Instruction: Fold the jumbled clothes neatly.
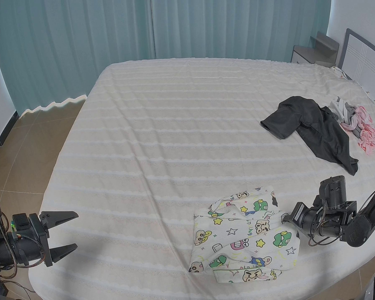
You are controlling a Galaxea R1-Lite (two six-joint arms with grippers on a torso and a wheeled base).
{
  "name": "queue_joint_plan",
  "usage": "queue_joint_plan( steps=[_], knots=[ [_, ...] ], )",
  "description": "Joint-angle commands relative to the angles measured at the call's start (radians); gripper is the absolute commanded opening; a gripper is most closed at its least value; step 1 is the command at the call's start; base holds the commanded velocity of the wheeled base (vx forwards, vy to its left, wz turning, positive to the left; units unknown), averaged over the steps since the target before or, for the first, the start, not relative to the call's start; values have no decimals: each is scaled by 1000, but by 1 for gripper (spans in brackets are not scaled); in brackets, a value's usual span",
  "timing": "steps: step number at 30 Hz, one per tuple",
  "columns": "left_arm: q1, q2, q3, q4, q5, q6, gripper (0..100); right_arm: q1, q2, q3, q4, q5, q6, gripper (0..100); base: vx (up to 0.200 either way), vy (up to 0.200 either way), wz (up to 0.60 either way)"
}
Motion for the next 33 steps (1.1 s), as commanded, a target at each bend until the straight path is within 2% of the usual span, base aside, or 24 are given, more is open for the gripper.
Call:
queue_joint_plan(
  steps=[1,9,10,12,14,18,21,23,25,27,28,29,32,33],
  knots=[
    [0,0,0,0,0,-1,100,-15,9,25,-5,0,-11,0,0,0,0],
    [-4,-3,4,-3,-2,2,100,-25,37,37,-11,11,-72,0,0,0,0],
    [-9,-4,1,-3,-2,2,100,-41,41,35,-16,13,-79,100,0,0,0],
    [-26,-1,-6,-5,-2,5,100,-51,44,38,-25,17,-91,100,0,0,0],
    [-90,4,-58,-5,1,18,100,-50,40,71,-39,39,-121,100,0,0,0],
    [-168,50,-163,6,-2,94,100,-48,38,124,-73,46,-160,100,0,0,0],
    [-273,200,-259,50,0,197,100,-56,63,160,-123,46,-166,100,0,0,0],
    [-311,341,-324,66,11,280,100,-58,83,181,-151,46,-171,100,0,0,0],
    [-326,396,-339,64,15,314,100,-58,89,193,-158,46,-181,100,0,0,0],
    [-368,530,-370,64,29,424,100,-61,109,224,-166,49,-250,100,0,0,0],
    [-371,537,-371,64,29,429,100,-62,110,224,-166,49,-255,100,0,0,0],
    [-398,620,-401,64,32,473,100,-70,138,227,-178,51,-286,100,0,0,0],
    [-429,700,-443,67,34,482,100,-75,161,230,-209,52,-292,100,0,0,0],
    [-463,767,-494,69,58,482,100,-78,184,233,-232,65,-293,100,0,0,0]
  ],
)
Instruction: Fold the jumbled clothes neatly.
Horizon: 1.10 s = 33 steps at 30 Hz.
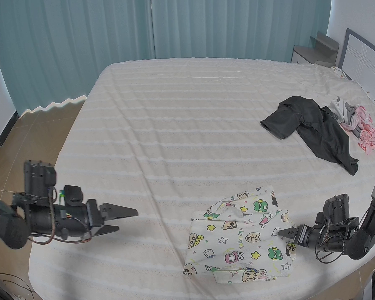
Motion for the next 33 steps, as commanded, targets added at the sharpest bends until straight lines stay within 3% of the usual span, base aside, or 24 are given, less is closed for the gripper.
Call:
queue_joint_plan(
  steps=[1,3,7,16,21,25,33],
  knots=[
    [-163,404,-196,15,62,107,100,-19,115,54,-81,23,-64,100,0,0,0],
    [-199,453,-237,15,110,112,100,-31,128,58,-100,32,-79,100,0,0,0],
    [-256,549,-315,15,121,132,100,-51,161,61,-141,75,-85,100,0,0,0],
    [-316,671,-461,18,130,168,100,-62,225,70,-239,153,-76,100,0,0,0],
    [-351,701,-513,41,182,170,100,-52,236,69,-291,199,-73,100,0,0,0],
    [-382,733,-558,42,225,170,100,-40,234,63,-305,204,-72,100,0,0,0],
    [-393,764,-597,39,225,184,100,35,230,38,-308,204,-67,100,0,0,0]
  ],
)
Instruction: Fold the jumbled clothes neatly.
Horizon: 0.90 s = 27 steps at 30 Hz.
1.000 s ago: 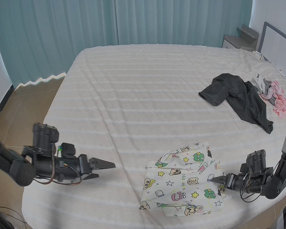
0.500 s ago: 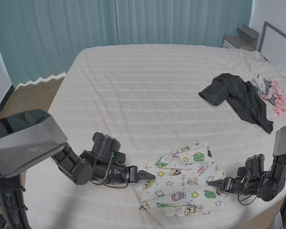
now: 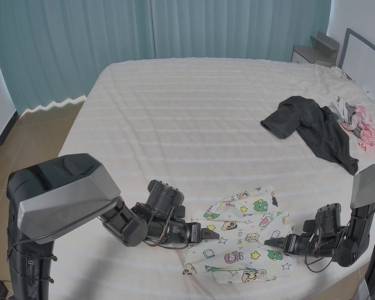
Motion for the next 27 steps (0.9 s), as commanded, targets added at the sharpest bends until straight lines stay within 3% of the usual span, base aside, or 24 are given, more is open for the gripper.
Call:
queue_joint_plan(
  steps=[1,5,6,7,18,27],
  knots=[
    [-4,26,-13,-7,-7,2,100,53,3,-29,2,1,2,100,0,0,0],
    [-4,39,-29,-9,-12,7,100,86,8,-43,3,1,2,100,0,0,0],
    [-5,44,-32,-9,-15,7,0,89,8,-50,3,1,2,100,0,0,0],
    [-5,44,-32,-10,-15,6,0,92,8,-55,3,1,2,0,0,0,0],
    [-4,7,7,-10,1,-36,0,137,-9,-47,0,-10,-1,0,0,0,0],
    [0,-56,51,-7,105,-56,0,206,-46,-83,12,-85,-5,0,0,0,0]
  ],
)
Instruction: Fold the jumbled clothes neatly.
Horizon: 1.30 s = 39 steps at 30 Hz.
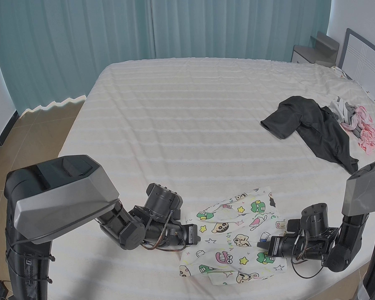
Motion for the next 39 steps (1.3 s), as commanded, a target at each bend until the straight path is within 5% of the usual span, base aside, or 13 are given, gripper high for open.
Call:
queue_joint_plan(
  steps=[1,9,27,39],
  knots=[
    [3,-48,8,3,17,-6,0,19,-18,-17,3,-11,-1,0,0,0,0],
    [12,-63,27,3,49,-10,0,24,-65,-22,18,-14,-1,0,0,0,0],
    [80,-127,154,-66,64,-7,0,102,-68,-63,34,-19,-1,0,0,200,0],
    [109,-153,269,-138,100,-10,0,160,-79,-221,241,-63,-1,0,0,200,0]
  ],
)
